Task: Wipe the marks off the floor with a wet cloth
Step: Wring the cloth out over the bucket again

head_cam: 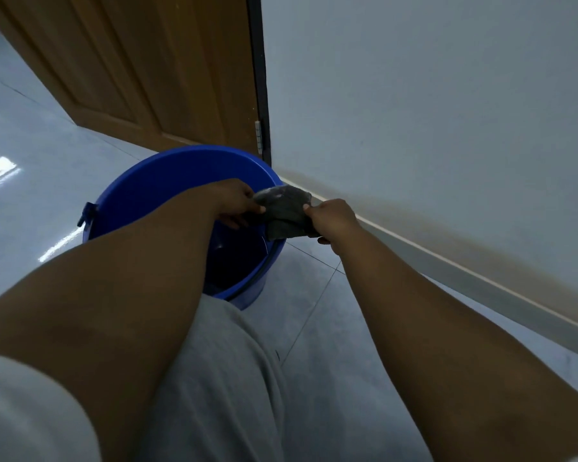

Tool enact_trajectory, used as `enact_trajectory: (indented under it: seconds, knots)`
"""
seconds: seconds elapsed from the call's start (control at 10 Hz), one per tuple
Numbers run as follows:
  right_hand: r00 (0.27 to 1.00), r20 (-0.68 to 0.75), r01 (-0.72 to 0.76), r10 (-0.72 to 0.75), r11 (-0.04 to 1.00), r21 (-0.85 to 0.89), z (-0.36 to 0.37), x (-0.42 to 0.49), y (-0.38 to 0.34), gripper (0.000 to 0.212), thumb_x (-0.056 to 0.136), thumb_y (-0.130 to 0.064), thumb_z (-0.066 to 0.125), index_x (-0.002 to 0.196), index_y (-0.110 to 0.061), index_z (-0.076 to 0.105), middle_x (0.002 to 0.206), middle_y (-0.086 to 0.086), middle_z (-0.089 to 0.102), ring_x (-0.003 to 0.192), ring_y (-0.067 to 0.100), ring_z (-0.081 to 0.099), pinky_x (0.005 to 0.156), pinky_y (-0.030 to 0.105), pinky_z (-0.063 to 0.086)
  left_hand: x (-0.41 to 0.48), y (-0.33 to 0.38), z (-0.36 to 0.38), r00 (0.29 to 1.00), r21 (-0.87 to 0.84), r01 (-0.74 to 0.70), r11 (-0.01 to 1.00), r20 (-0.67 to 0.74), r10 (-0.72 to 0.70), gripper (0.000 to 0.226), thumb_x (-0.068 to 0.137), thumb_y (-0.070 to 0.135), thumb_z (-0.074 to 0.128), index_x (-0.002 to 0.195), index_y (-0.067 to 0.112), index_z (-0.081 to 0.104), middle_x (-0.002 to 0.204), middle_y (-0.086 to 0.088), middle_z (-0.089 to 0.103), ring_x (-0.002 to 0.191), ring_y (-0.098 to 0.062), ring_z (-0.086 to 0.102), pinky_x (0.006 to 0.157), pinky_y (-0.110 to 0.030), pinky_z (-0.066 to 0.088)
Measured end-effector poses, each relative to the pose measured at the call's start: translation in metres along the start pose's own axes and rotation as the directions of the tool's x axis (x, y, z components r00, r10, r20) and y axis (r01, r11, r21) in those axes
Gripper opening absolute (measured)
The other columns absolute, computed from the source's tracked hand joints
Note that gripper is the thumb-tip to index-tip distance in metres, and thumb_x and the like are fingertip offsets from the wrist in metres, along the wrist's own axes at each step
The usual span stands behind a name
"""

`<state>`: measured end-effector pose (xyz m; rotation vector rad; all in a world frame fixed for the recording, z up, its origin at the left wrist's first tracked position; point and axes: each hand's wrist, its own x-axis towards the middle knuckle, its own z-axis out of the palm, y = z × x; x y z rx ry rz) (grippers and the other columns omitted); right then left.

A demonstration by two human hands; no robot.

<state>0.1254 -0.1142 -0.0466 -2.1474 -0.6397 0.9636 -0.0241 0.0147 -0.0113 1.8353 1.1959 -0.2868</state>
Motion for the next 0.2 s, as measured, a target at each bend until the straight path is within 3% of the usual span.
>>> enact_trajectory:
  seconds: [0.1, 0.2]
  knots:
    - [0.997, -0.061, 0.054, -0.053, 0.998, 0.027, 0.0014, -0.0017, -0.0015, 0.035, 0.092, -0.039, 0.056, 0.077, -0.009, 0.066, 0.071, 0.005, 0.060, 0.078, 0.029, 0.063, 0.083, 0.044, 0.057, 0.0014, 0.0028, -0.0003, 0.998, 0.108, -0.042, 0.993, -0.039, 0.047, 0.029, 0.092, 0.026, 0.067, 0.119, 0.017, 0.063, 0.116, -0.007, 0.064, 0.100, -0.021, 0.061, 0.094, -0.040, 0.052]
    - [0.994, -0.102, 0.052, -0.049, 0.998, 0.024, -0.0042, -0.0039, -0.0043, 0.041, 0.092, -0.044, 0.053, 0.081, -0.007, 0.066, 0.078, 0.009, 0.062, 0.077, 0.029, 0.060, 0.079, 0.039, 0.053, -0.0007, 0.0101, -0.0023, 0.992, 0.129, -0.066, 0.989, -0.097, 0.078, 0.048, 0.089, 0.021, 0.070, 0.135, 0.016, 0.055, 0.136, -0.007, 0.055, 0.114, -0.022, 0.052, 0.105, -0.040, 0.041]
